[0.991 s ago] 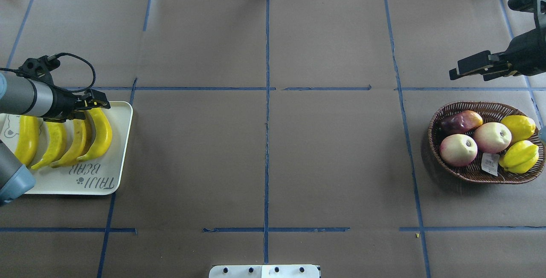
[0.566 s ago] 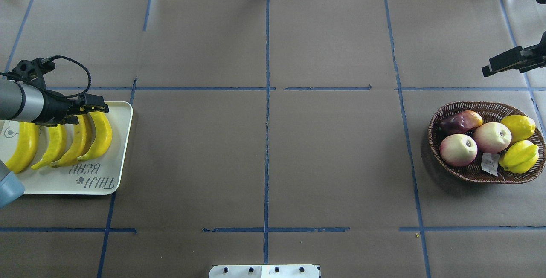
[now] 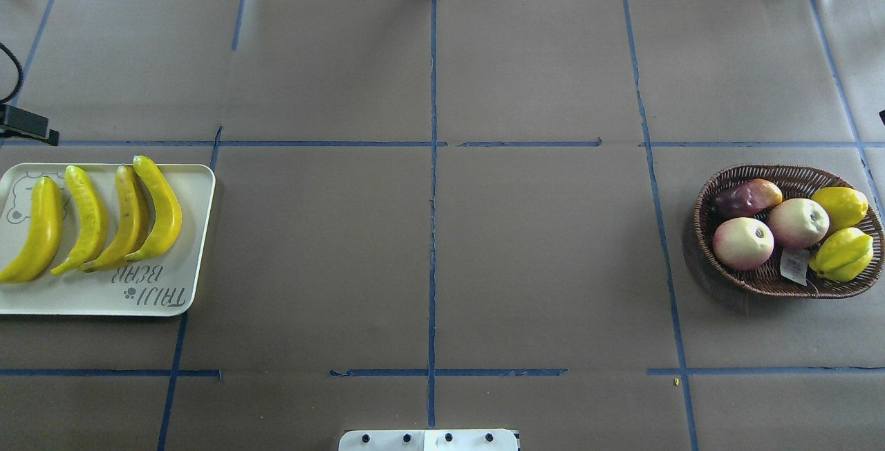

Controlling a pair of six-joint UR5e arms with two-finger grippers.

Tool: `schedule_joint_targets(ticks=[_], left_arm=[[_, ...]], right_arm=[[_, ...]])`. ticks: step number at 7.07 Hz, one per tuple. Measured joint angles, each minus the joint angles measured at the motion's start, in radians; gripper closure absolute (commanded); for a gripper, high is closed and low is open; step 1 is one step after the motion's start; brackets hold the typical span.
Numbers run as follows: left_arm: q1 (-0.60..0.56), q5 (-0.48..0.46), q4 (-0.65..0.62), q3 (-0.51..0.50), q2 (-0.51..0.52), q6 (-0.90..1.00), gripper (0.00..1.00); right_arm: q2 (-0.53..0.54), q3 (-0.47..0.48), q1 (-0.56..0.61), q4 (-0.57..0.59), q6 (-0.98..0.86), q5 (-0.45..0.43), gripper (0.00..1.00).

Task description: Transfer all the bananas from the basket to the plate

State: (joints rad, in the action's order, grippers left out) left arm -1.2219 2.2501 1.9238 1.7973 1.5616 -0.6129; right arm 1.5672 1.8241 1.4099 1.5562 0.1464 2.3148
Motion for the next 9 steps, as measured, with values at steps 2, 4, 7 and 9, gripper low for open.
schedule_joint_targets(ticks=[2, 4, 7, 9], left_arm=[[-0.174, 0.1, -0.242, -0.027, 0.006, 0.375, 0.0], [-0.292, 0.134, -0.345, -0.134, 0.008, 0.675, 0.0], [-0.366, 0.14, -0.379, -0.216, 0.008, 0.774, 0.0], [-0.381, 0.139, -0.411, -0.213, 0.005, 0.765, 0.0]], right_arm=[[0.025, -0.114, 0.095, -0.003, -0.097, 0.087, 0.0], [0.029, -0.164, 0.154, -0.005, -0.174, 0.121, 0.0], [0.025, -0.183, 0.166, -0.006, -0.193, 0.122, 0.0], [0.033, -0.21, 0.176, -0.004, -0.187, 0.126, 0.0]])
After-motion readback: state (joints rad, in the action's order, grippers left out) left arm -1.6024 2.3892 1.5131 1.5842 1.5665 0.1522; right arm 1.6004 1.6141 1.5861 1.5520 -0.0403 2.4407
